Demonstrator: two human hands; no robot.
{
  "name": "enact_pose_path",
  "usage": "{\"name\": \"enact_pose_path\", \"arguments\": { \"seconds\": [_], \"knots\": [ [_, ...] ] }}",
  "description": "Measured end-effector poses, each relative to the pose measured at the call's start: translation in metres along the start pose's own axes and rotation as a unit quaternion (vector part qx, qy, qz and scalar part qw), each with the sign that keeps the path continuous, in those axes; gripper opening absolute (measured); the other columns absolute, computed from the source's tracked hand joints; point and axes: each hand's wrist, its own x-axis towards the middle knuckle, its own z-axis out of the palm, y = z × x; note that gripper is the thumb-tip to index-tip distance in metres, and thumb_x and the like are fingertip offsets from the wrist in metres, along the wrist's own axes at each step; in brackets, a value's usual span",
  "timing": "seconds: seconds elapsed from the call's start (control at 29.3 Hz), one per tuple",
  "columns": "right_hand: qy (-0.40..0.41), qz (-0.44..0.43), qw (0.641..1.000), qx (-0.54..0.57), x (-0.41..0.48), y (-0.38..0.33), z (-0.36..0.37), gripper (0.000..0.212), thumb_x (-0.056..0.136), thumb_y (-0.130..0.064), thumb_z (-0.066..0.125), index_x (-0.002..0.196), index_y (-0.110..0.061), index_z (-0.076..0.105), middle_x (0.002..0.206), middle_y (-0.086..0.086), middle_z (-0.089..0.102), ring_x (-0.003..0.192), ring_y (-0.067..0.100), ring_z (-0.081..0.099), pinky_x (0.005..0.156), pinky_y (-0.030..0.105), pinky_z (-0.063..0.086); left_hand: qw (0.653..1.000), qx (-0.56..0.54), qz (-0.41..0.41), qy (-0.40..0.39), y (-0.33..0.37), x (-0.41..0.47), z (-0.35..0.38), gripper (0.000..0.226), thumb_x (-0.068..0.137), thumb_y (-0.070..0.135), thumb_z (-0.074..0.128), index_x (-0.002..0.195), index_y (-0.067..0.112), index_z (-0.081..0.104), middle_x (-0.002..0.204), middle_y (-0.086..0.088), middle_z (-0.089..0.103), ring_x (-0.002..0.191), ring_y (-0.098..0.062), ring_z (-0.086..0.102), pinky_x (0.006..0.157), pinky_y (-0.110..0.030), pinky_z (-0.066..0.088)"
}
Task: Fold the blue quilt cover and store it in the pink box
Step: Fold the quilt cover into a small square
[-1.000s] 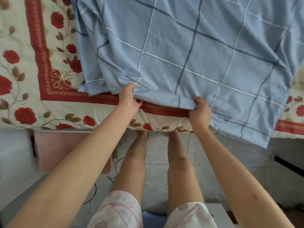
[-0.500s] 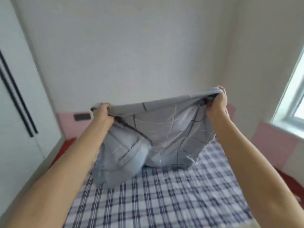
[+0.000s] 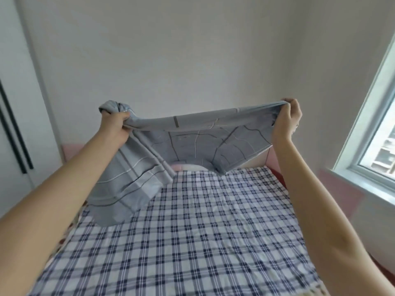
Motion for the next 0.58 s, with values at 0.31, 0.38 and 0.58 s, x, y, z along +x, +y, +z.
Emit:
{"name": "enact_pose_path", "arguments": {
  "seconds": [0.31,0.38,0.58],
  "knots": [
    [-0.014,0.008,0.986,-0.166,-0.102,0.103,-0.032,0.033,0.078,-0.002,0.034,0.054,-0.021,0.025,0.047,-0.010,0.026,0.057,0.008,0.022,0.053,0.025,0.019,0.977,0.172,-0.087,0.094,-0.123,-0.043,-0.120,0.047,0.090,-0.009,0.044,0.135,0.003,0.037,0.116,-0.014,0.051,0.092,-0.019,0.055,0.074,-0.032,0.050],
    [-0.048,0.001,0.976,-0.214,-0.134,0.131,-0.048,0.032,0.077,0.000,0.036,0.053,-0.017,0.024,0.050,-0.003,0.022,0.054,0.011,0.019,0.052,0.023,0.017,0.949,0.276,-0.106,0.113,-0.151,-0.065,-0.152,0.048,0.088,-0.006,0.049,0.135,-0.003,0.037,0.125,-0.019,0.052,0.096,-0.022,0.055,0.076,-0.033,0.051],
    [-0.200,0.024,0.912,-0.357,-0.237,0.202,-0.112,0.030,0.080,-0.006,0.039,0.051,-0.010,0.030,0.045,0.005,0.026,0.045,0.016,0.019,0.050,0.026,0.022,0.860,0.440,-0.224,0.131,-0.226,-0.147,-0.243,0.017,0.090,-0.005,0.050,0.083,0.011,0.046,0.088,-0.008,0.050,0.080,-0.023,0.051,0.075,-0.034,0.046]
  ]
}}
